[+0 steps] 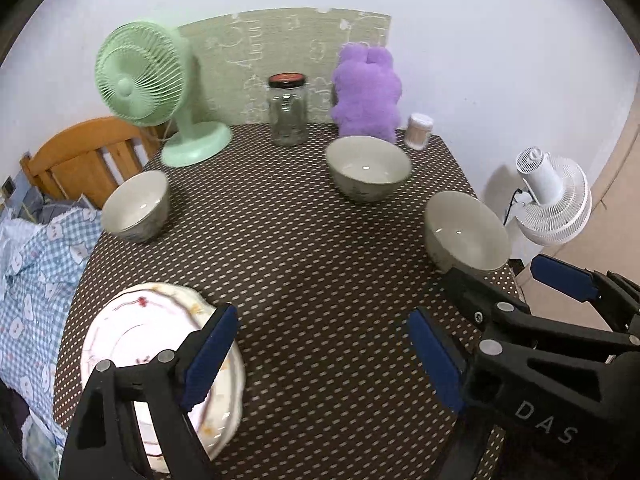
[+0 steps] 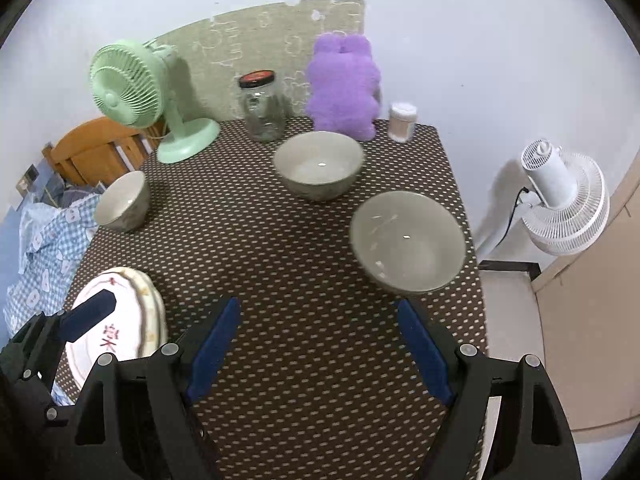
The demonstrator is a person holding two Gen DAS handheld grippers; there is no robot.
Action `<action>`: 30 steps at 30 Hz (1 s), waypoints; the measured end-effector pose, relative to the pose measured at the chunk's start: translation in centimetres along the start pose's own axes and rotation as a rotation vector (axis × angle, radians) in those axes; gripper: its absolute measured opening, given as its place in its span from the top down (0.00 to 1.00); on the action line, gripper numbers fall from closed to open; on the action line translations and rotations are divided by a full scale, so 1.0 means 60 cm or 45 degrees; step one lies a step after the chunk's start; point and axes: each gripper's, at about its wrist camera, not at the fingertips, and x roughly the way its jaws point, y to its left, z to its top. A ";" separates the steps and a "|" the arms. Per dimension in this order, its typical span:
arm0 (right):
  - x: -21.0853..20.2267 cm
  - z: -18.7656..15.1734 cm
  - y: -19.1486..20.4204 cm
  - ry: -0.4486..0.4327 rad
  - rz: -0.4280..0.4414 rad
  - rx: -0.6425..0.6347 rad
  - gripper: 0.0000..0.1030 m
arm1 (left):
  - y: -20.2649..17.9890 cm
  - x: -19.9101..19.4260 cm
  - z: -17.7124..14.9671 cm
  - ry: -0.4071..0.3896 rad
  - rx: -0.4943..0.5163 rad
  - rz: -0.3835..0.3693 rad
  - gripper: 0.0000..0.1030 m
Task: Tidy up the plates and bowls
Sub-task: 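Move the open right tool toward the large cream green-rimmed bowl, then grasp the large cream bowl rim with the right tool and lift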
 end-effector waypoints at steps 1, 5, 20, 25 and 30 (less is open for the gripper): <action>0.002 0.004 -0.012 0.004 0.003 0.007 0.19 | -0.009 0.004 0.003 0.001 0.009 0.001 0.15; 0.015 0.020 -0.059 0.001 0.009 0.040 0.19 | -0.047 0.025 0.020 0.012 0.024 -0.007 0.18; 0.096 0.076 -0.181 -0.001 -0.038 0.154 0.26 | -0.149 0.147 0.096 0.067 0.048 -0.014 0.48; 0.134 0.086 -0.206 0.022 -0.062 0.172 0.29 | -0.169 0.187 0.108 0.074 0.051 0.031 0.56; 0.169 0.093 -0.221 0.061 -0.069 0.187 0.37 | -0.178 0.220 0.114 0.132 0.045 0.012 0.62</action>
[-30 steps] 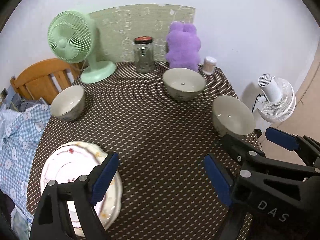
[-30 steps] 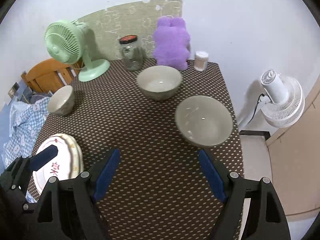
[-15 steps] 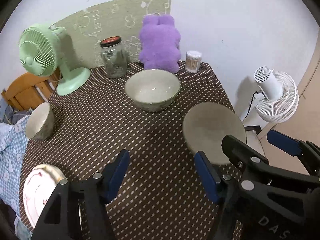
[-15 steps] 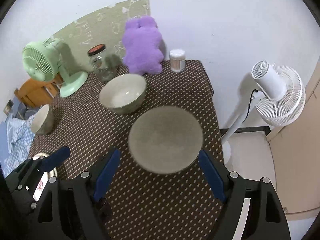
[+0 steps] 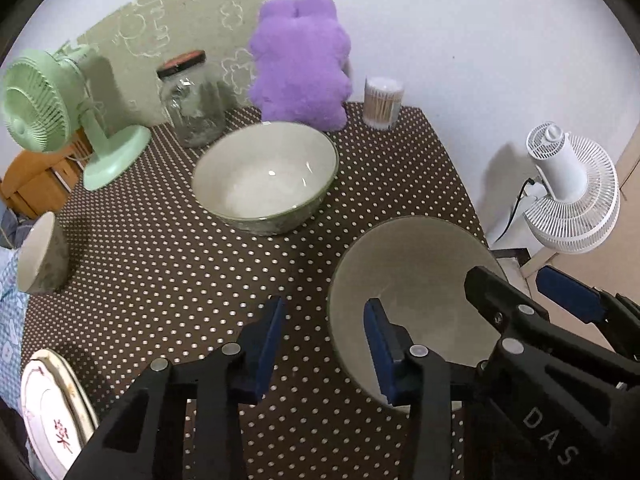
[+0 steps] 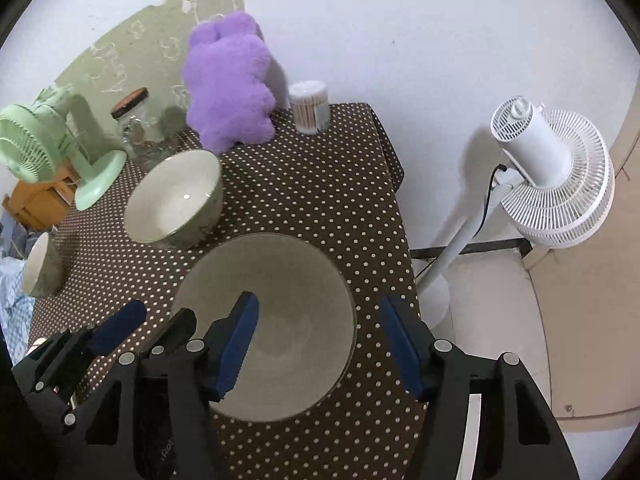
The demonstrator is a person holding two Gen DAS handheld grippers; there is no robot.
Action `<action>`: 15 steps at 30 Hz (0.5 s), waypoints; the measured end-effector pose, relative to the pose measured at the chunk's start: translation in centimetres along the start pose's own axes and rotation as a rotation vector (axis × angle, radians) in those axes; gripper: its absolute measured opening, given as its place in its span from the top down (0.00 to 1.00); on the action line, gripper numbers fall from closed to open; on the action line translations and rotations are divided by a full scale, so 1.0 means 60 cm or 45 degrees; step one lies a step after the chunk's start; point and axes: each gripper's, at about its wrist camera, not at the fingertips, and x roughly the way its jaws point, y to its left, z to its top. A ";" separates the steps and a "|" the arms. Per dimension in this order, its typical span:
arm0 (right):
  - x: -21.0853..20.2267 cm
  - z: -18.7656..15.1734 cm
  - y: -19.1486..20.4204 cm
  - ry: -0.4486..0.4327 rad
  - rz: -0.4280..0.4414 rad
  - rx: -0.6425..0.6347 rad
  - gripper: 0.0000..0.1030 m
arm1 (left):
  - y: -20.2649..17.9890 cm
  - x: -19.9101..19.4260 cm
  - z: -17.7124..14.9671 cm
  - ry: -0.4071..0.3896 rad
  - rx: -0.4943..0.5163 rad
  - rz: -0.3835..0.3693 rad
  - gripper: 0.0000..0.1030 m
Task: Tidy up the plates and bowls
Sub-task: 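Grasp the large cream bowl rim with the right tool and lift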
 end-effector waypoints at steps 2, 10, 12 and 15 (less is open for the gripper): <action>0.010 0.002 -0.002 0.014 -0.002 0.005 0.41 | -0.001 0.013 0.003 0.023 -0.007 -0.007 0.65; 0.052 0.006 -0.010 0.078 -0.003 -0.001 0.68 | -0.013 0.049 0.007 0.082 -0.008 0.002 0.77; 0.058 0.006 -0.011 0.090 0.002 0.002 0.72 | -0.013 0.055 0.009 0.092 -0.014 0.004 0.80; 0.066 0.008 -0.013 0.098 0.014 0.006 0.73 | -0.014 0.060 0.012 0.095 -0.017 0.004 0.84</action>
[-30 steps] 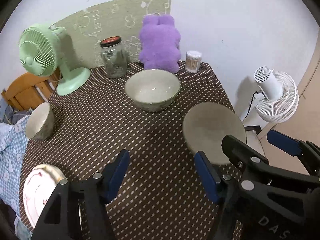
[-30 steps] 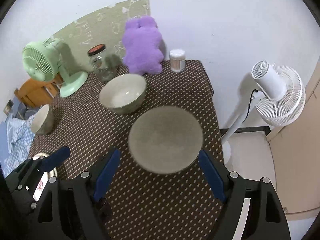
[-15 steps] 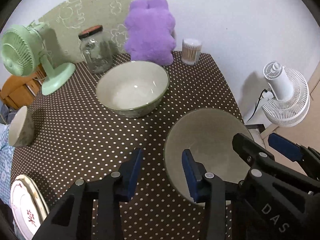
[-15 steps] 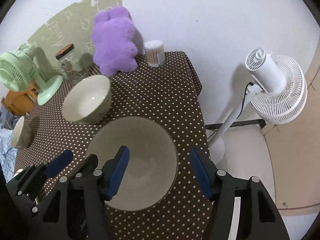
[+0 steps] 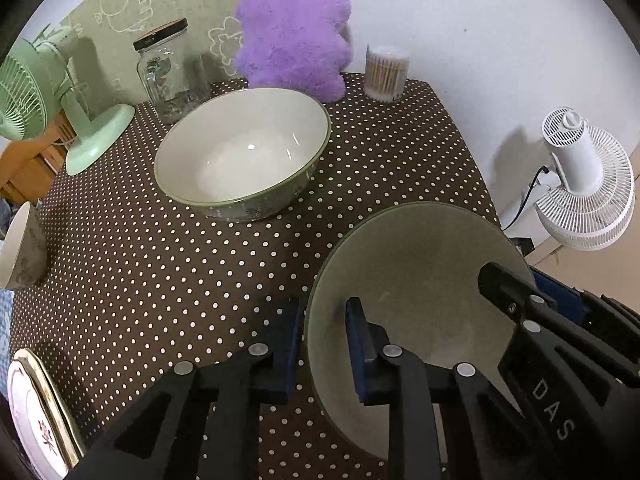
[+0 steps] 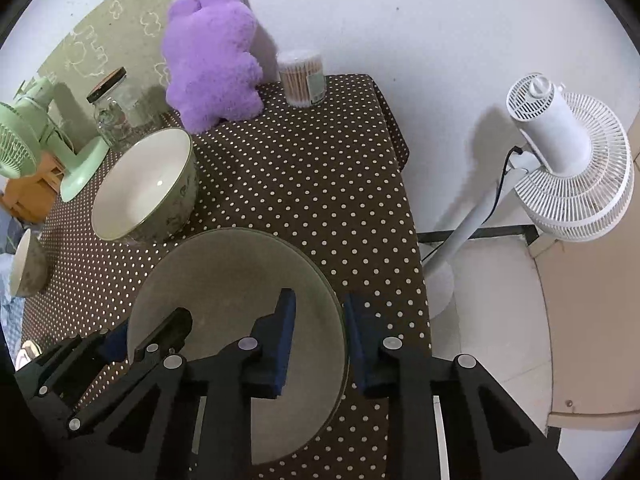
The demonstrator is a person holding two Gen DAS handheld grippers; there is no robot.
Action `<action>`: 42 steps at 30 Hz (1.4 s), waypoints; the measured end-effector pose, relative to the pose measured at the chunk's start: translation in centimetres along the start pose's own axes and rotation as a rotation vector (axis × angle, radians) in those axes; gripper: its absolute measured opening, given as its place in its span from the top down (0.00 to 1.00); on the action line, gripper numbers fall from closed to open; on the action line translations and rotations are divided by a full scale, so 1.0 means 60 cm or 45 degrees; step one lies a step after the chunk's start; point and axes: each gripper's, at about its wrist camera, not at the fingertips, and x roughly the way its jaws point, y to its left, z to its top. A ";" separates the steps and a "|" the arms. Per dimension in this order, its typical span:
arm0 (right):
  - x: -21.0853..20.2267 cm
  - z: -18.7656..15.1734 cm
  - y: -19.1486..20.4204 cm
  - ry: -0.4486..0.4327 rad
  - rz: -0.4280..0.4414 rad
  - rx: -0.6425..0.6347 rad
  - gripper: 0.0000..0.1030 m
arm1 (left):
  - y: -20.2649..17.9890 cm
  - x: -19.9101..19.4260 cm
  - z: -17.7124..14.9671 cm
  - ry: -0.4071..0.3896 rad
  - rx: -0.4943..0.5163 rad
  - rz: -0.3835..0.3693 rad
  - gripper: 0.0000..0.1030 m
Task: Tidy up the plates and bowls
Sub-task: 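Grasp the large cream bowl rim with the right tool and lift, then carry the large bowl beside the plate stack and lower it with the right tool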
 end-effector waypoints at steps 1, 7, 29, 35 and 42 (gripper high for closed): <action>0.002 0.001 0.000 0.001 0.002 -0.003 0.74 | -0.001 0.001 0.000 0.002 0.003 -0.003 0.85; 0.007 0.004 -0.002 0.005 -0.009 -0.005 0.79 | -0.005 0.004 0.007 -0.002 0.010 0.005 0.85; -0.048 -0.067 0.065 0.067 0.022 0.014 0.78 | 0.073 -0.059 -0.058 0.052 -0.012 0.003 0.85; -0.082 -0.105 0.106 0.069 0.036 0.008 0.79 | 0.115 -0.090 -0.089 0.050 -0.015 -0.006 0.85; -0.117 -0.153 0.168 0.085 0.031 -0.005 0.79 | 0.170 -0.123 -0.134 0.063 -0.028 -0.015 0.85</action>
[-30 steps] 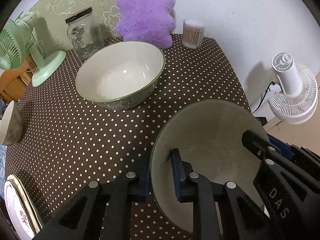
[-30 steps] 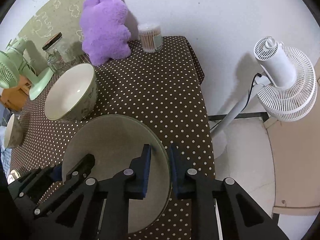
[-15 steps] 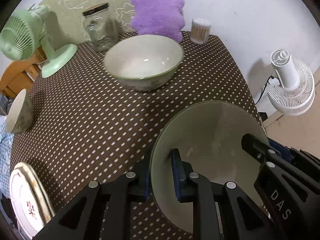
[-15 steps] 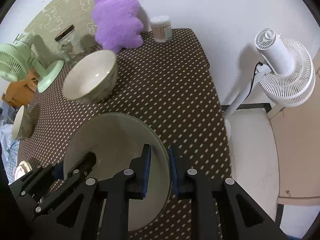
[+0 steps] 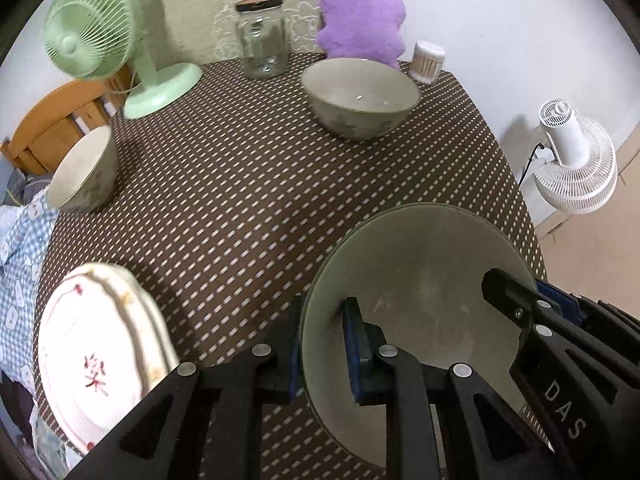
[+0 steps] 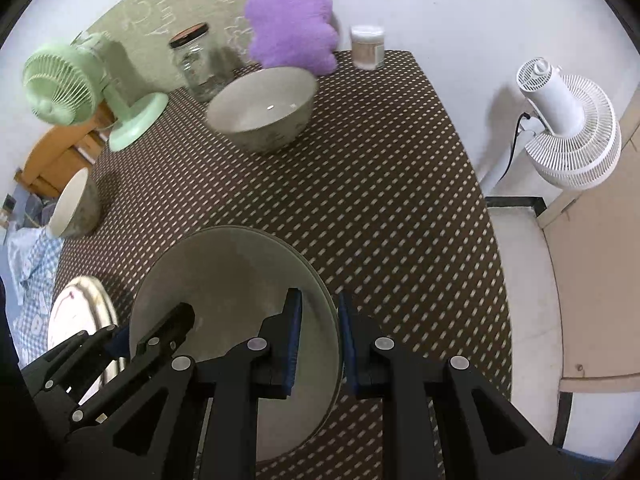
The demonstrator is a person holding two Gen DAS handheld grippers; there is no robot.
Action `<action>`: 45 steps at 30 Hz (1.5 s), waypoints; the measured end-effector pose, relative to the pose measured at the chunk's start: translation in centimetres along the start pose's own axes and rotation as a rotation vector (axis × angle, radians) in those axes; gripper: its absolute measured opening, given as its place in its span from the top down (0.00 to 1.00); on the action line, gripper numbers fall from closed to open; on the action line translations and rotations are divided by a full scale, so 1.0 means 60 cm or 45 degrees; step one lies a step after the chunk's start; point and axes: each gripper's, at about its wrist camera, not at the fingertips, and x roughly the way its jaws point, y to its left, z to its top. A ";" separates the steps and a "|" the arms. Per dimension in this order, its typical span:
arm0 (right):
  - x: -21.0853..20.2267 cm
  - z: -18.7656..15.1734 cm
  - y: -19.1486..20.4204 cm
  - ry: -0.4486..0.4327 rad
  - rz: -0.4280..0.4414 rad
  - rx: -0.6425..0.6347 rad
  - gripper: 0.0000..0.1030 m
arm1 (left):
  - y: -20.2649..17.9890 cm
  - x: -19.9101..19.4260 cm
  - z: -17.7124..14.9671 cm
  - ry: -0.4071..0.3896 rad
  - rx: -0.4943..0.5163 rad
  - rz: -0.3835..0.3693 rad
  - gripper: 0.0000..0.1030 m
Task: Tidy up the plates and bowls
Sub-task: 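Carry the large bowl beside the plate stack and lower it with the right tool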
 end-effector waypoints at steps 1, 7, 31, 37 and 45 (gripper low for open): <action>-0.002 -0.005 0.007 0.004 -0.001 -0.004 0.79 | 0.005 -0.003 -0.004 0.000 0.000 0.000 0.85; -0.010 -0.045 0.054 0.031 -0.011 -0.010 0.79 | 0.050 -0.013 -0.040 0.018 -0.017 -0.020 0.85; 0.021 -0.134 0.114 0.163 -0.048 0.092 0.79 | 0.120 0.004 -0.109 0.128 0.067 -0.052 0.85; 0.019 -0.137 0.118 0.162 -0.063 0.102 0.79 | 0.125 0.004 -0.112 0.152 0.058 -0.089 0.79; 0.008 -0.137 0.119 0.131 -0.076 0.091 0.79 | 0.120 -0.002 -0.108 0.143 0.092 -0.108 0.65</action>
